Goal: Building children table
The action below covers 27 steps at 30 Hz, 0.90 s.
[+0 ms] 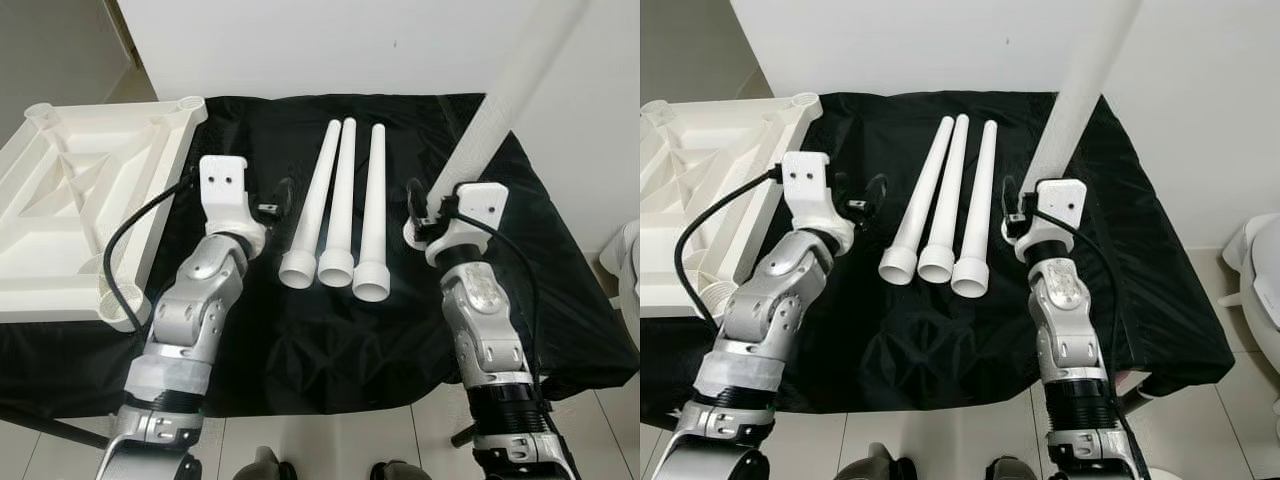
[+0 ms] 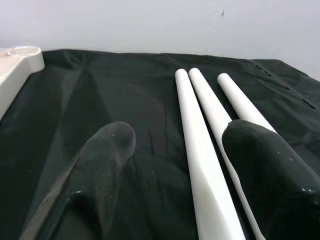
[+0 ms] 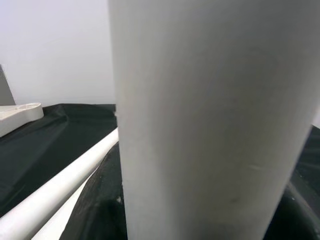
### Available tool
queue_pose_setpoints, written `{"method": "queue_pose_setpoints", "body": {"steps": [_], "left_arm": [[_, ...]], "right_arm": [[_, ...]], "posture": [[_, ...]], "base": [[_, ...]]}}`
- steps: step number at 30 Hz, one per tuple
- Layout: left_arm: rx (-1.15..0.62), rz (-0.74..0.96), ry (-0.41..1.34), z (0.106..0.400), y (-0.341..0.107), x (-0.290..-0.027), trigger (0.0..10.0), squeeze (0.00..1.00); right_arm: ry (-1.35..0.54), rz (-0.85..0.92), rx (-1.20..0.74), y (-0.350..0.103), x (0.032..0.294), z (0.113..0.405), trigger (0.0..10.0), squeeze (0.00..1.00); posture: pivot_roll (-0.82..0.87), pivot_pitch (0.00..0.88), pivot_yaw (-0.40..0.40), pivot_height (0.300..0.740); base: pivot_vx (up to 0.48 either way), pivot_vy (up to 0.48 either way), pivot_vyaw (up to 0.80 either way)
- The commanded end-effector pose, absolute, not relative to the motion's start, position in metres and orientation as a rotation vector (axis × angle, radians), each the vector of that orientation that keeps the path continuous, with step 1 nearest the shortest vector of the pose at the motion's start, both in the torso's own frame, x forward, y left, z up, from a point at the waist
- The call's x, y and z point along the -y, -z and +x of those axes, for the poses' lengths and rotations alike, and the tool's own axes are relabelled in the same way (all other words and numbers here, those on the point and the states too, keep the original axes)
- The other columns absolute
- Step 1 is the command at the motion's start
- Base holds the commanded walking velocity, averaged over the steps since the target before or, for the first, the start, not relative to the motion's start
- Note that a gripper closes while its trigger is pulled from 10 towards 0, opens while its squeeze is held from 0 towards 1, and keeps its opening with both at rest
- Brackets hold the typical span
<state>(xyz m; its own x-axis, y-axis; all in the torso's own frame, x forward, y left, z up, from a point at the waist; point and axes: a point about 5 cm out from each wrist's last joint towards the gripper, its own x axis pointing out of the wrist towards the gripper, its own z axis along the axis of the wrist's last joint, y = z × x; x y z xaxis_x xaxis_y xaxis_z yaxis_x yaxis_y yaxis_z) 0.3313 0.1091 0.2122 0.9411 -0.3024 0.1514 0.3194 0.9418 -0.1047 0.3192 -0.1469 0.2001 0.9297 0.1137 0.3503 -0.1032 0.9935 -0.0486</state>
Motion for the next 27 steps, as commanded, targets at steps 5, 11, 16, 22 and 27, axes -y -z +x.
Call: {"method": "queue_pose_setpoints", "body": {"steps": [5, 11, 16, 22, 27], "left_arm": [[0.128, -0.083, 0.301, 0.3275, -0.2056, -0.1145, 10.0, 0.00], [0.119, -0.090, 0.280, 0.3260, -0.2022, -0.1174, 10.0, 0.00], [0.122, -0.083, 0.281, 0.3243, -0.2020, -0.1162, 10.0, 0.00], [0.130, -0.073, 0.284, 0.3244, -0.2034, -0.1162, 10.0, 0.00], [0.135, -0.070, 0.293, 0.3246, -0.2051, -0.1139, 10.0, 0.00]], "right_arm": [[-0.139, -0.068, 0.354, -0.1988, 0.1453, 0.3189, 10.0, 0.00], [-0.139, -0.081, 0.344, -0.1977, 0.1423, 0.3205, 10.0, 0.00], [-0.149, -0.092, 0.338, -0.1968, 0.1404, 0.3216, 10.0, 0.00], [-0.150, -0.100, 0.334, -0.1959, 0.1405, 0.3233, 10.0, 0.00], [-0.150, -0.106, 0.333, -0.1952, 0.1396, 0.3241, 10.0, 0.00]], "posture": [[-0.09, 0.083, 0.062, 0.740], [-0.09, 0.081, 0.055, 0.740], [-0.08, 0.081, 0.053, 0.740], [-0.08, 0.075, 0.053, 0.740], [-0.08, 0.065, 0.056, 0.740]], "base": [[0.000, 0.115, 0.00], [0.000, 0.449, 0.00], [0.000, 0.476, 0.00], [0.000, 0.476, 0.00], [0.000, 0.476, 0.00]]}}
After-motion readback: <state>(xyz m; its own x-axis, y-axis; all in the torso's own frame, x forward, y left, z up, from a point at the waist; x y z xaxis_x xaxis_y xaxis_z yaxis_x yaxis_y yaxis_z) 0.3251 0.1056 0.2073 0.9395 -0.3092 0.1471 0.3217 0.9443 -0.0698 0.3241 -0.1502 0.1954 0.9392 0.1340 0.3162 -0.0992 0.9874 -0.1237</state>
